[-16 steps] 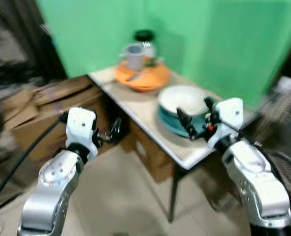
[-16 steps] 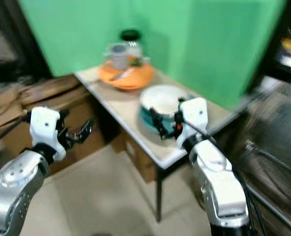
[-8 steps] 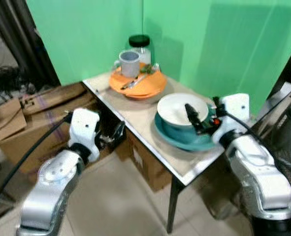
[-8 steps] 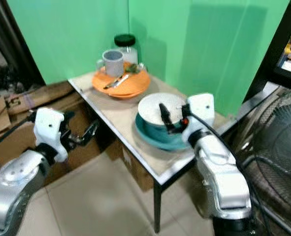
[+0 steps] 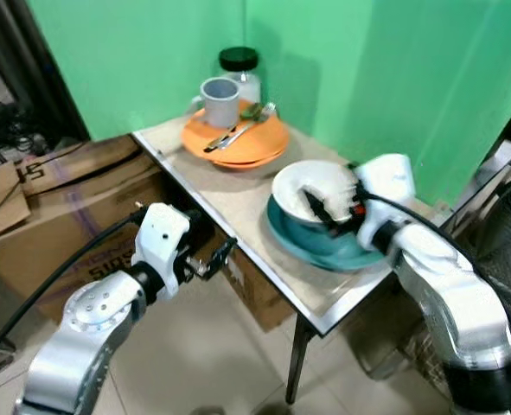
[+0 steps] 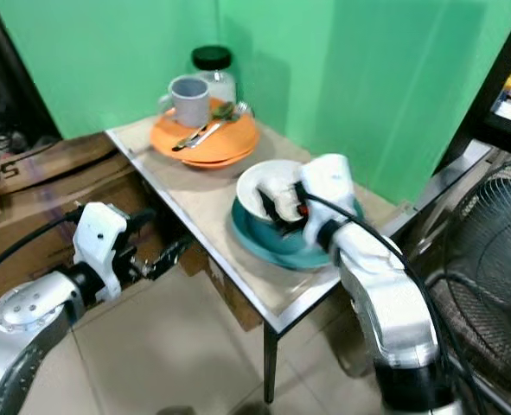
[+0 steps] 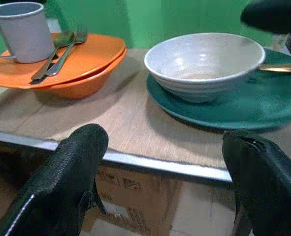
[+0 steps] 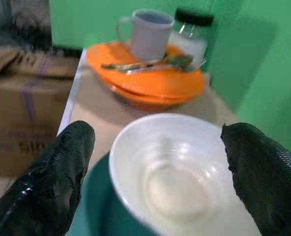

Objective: Setting the table

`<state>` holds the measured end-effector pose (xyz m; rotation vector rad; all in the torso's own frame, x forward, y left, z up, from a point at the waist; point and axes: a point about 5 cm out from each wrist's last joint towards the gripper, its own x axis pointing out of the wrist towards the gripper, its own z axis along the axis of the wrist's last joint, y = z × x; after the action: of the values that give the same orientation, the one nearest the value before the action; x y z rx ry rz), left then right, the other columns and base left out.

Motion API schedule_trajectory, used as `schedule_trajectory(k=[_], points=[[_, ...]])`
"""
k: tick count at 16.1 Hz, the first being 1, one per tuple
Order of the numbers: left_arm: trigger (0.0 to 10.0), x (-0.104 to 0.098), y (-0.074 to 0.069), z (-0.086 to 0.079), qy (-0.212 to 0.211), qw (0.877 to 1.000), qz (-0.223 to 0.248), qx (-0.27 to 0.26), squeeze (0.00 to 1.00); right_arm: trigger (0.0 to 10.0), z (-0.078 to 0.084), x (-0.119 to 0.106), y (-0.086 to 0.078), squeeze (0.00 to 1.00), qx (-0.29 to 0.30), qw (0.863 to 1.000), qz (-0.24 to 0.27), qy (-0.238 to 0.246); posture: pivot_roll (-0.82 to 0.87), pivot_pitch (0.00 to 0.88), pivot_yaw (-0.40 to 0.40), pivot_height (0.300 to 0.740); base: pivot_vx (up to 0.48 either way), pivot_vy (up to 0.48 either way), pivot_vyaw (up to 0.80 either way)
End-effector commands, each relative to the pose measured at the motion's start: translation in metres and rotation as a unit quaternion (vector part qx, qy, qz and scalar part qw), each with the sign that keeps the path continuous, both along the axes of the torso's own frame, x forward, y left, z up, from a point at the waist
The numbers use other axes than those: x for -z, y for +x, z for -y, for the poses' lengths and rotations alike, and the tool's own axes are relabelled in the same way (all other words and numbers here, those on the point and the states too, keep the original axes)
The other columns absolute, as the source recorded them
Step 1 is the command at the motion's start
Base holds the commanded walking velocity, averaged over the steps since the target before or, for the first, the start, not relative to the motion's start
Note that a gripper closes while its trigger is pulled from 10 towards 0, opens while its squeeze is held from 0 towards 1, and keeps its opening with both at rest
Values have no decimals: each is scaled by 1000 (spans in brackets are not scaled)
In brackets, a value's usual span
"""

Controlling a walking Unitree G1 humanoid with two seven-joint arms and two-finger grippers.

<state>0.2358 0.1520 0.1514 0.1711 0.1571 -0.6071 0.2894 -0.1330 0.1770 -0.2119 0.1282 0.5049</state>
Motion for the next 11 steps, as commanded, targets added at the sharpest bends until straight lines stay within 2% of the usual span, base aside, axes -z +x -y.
schedule_trajectory(k=[1, 4, 5, 6, 7, 8, 9, 10, 11], points=[[10000, -1, 1, -1, 3, 1000, -3, 7, 0, 10000, 0, 5, 5, 0, 5, 999, -34, -2, 133, 0, 50, 740, 0, 0, 0], [10000, 0, 1, -3, 9, 1000, -7, 16, 0, 10000, -1, 3, 26, 0, 60, 994, -89, 28, 136, 0, 48, 740, 0, 0, 0], [10000, 0, 1, -3, 9, 1000, -7, 17, 0, 10000, -1, 3, 28, 0, 62, 993, -95, 31, 136, 0, 48, 740, 0, 0, 0], [10000, 0, 1, -3, 13, 1000, -8, 20, 0, 10000, 2, 6, 40, 0, 110, 983, -138, 46, 141, 0, 43, 740, 0, 0, 0], [10000, 0, 0, -4, 13, 1000, -9, 20, 0, 10000, 6, 10, 50, 0, 162, 968, -180, 69, 144, 0, 39, 740, 0, 0, 0], [10000, -1, 0, -4, 12, 1000, -9, 21, 0, 10000, 11, 12, 56, 0, 193, 957, -196, 93, 146, 0, 37, 740, 0, 0, 0], [10000, -1, 0, -4, 12, 1000, -9, 21, 0, 10000, 11, 12, 56, 0, 193, 957, -196, 93, 146, 0, 37, 740, 0, 0, 0], [10000, 0, -1, -4, 12, 999, -11, 30, 0, 10000, 14, 17, 62, 0, 223, 943, -222, 111, 143, 0, 37, 740, 0, 0, 0], [10000, 0, -1, -4, 12, 999, -11, 30, 0, 10000, 14, 17, 62, 0, 223, 943, -222, 111, 143, 0, 37, 740, 0, 0, 0]])
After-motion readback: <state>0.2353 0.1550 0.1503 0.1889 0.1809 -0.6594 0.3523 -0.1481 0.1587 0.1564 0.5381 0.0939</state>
